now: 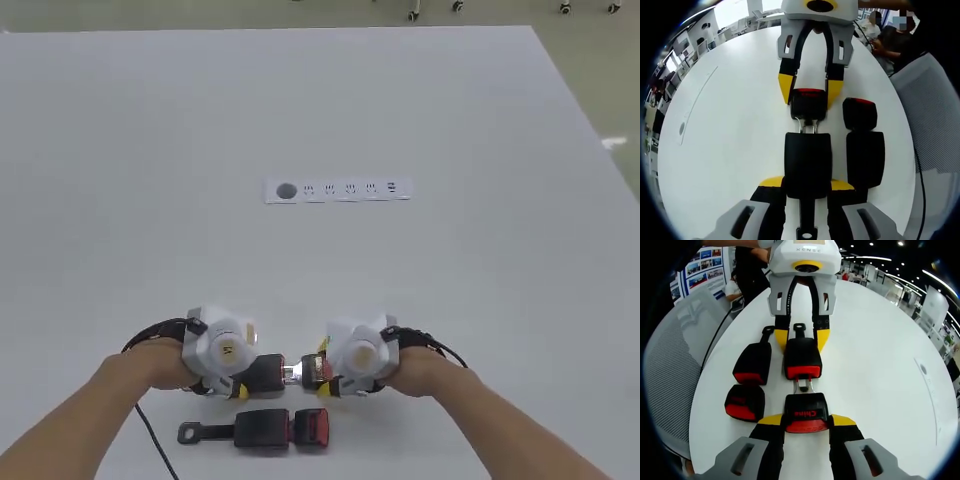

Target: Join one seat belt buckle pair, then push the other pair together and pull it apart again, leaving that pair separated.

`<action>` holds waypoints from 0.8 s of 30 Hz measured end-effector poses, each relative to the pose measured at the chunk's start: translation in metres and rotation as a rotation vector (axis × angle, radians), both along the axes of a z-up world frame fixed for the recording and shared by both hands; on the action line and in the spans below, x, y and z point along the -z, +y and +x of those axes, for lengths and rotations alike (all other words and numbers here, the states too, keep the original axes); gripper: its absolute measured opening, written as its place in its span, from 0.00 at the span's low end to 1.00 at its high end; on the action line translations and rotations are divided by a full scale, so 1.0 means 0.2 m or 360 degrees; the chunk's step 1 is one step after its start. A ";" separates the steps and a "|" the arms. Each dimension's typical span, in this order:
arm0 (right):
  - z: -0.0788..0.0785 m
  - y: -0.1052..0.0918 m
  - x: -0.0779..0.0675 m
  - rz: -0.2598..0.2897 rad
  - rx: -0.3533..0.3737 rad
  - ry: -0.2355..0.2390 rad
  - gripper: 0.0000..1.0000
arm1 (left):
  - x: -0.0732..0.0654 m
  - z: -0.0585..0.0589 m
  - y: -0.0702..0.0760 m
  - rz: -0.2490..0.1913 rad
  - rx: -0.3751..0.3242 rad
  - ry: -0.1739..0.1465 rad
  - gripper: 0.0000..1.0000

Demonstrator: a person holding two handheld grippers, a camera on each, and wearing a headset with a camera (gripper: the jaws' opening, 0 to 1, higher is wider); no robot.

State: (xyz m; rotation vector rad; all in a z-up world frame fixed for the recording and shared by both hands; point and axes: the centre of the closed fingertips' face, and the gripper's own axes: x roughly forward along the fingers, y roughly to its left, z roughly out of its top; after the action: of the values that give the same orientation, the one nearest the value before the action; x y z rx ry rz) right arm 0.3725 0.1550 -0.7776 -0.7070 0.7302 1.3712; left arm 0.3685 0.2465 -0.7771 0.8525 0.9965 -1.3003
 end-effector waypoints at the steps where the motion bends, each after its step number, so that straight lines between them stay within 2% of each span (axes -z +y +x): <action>1: 0.00 -0.01 0.00 -0.0002 0.0004 0.0005 0.31 | 0.00 0.00 0.00 -0.0002 0.0000 0.0000 0.32; 24: 0.01 -0.15 0.00 -0.0076 0.0017 0.0033 0.31 | 0.00 0.00 0.00 0.0004 0.0023 0.0001 0.32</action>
State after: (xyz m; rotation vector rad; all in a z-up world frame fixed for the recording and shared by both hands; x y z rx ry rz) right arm 0.3743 0.1240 -0.7771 -0.7263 0.7843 1.3569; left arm 0.3686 0.2472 -0.7763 0.8627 0.9941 -1.3120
